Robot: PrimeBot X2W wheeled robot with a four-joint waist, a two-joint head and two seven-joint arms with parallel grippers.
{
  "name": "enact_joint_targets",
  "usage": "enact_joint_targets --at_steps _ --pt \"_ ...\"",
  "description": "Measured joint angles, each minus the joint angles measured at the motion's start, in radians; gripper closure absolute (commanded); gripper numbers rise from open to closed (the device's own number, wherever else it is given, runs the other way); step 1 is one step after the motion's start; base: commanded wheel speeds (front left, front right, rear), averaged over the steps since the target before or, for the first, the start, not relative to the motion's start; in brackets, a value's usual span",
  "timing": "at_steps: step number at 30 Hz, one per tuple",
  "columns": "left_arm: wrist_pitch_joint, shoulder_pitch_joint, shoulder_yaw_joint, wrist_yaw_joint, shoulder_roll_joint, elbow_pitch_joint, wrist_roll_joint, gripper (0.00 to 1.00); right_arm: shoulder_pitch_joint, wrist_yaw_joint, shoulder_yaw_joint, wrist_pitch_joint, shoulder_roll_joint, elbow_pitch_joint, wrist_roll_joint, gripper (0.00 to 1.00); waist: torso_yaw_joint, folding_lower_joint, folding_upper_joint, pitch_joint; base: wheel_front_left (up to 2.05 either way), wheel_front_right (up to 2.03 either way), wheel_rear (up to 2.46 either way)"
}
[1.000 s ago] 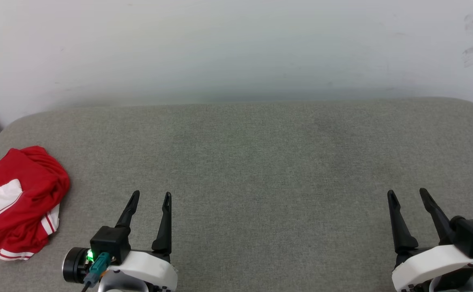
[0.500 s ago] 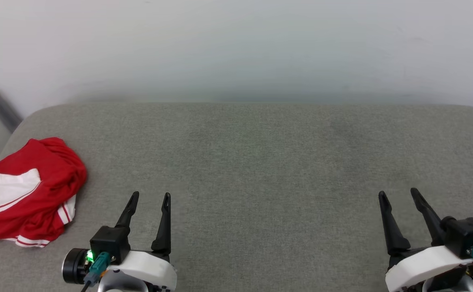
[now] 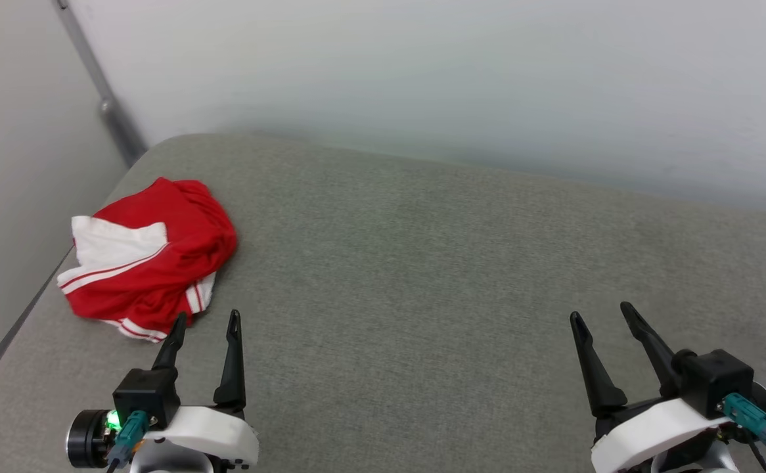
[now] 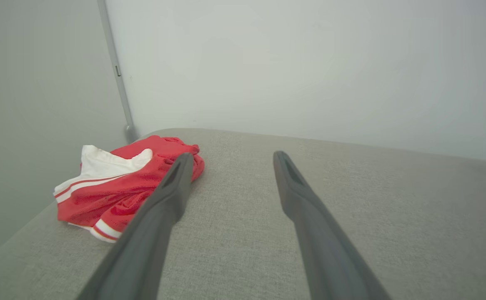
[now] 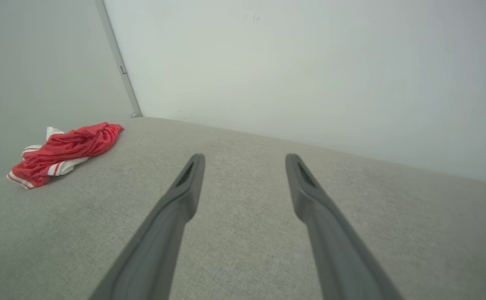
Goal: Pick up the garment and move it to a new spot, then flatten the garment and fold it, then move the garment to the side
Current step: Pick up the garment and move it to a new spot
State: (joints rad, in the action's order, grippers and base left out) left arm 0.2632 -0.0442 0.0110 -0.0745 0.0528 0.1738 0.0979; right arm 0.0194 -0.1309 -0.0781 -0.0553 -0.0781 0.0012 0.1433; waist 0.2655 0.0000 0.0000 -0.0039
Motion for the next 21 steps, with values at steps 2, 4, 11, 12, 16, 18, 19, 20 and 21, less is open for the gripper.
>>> enact_joint_targets --at_steps 2,4,11,12,16,18,19,20,21 --pt "0.000 0.002 0.012 0.001 0.000 -0.004 -0.005 0.00 -0.003 0.000 -0.012 0.000 0.000 0.001 0.000 0.00 0.033 0.0000 0.0000 0.001 0.00 0.00 0.00" --pt "0.000 0.007 0.029 0.001 0.001 -0.005 -0.005 0.00 -0.006 0.000 -0.025 0.003 -0.001 0.001 0.004 0.00 0.066 0.0000 0.0000 0.001 0.00 0.00 0.00" --pt "0.000 0.020 0.058 -0.002 0.001 -0.012 0.002 0.00 -0.017 0.000 -0.048 0.012 -0.001 -0.006 0.006 0.00 0.170 0.0000 0.0000 0.004 0.00 0.00 0.00" --pt "0.000 0.021 0.060 -0.002 0.001 -0.013 0.003 0.00 -0.019 0.000 -0.052 0.012 -0.001 -0.009 0.006 0.00 0.182 0.0000 0.0000 0.005 0.00 0.00 0.00" --pt "0.000 0.031 0.058 -0.002 0.000 -0.016 0.005 0.00 -0.020 0.000 -0.052 0.018 -0.005 -0.015 0.006 0.00 0.220 0.0000 0.0000 0.008 0.00 0.00 0.00" --pt "0.000 0.035 0.058 -0.002 0.000 -0.016 0.005 0.00 -0.020 0.000 -0.051 0.021 -0.007 -0.019 0.006 0.00 0.233 0.0000 0.0000 0.009 0.00 0.00 0.00" --pt "0.000 0.035 0.058 -0.002 0.000 -0.017 0.006 0.00 -0.020 0.000 -0.051 0.023 -0.007 -0.020 0.006 0.00 0.237 0.0000 0.0000 0.011 0.00 0.00 0.00" --pt "0.000 0.035 0.059 -0.001 0.000 -0.018 0.007 0.00 -0.020 0.000 -0.052 0.026 -0.009 -0.021 0.005 0.00 0.240 0.0000 0.0000 0.012 0.00 0.00 0.00" --pt "0.000 0.035 0.059 0.000 -0.001 -0.018 0.008 0.00 -0.020 0.000 -0.051 0.028 -0.010 -0.024 0.005 0.00 0.242 0.0000 0.0000 0.013 0.00 0.00 0.00"
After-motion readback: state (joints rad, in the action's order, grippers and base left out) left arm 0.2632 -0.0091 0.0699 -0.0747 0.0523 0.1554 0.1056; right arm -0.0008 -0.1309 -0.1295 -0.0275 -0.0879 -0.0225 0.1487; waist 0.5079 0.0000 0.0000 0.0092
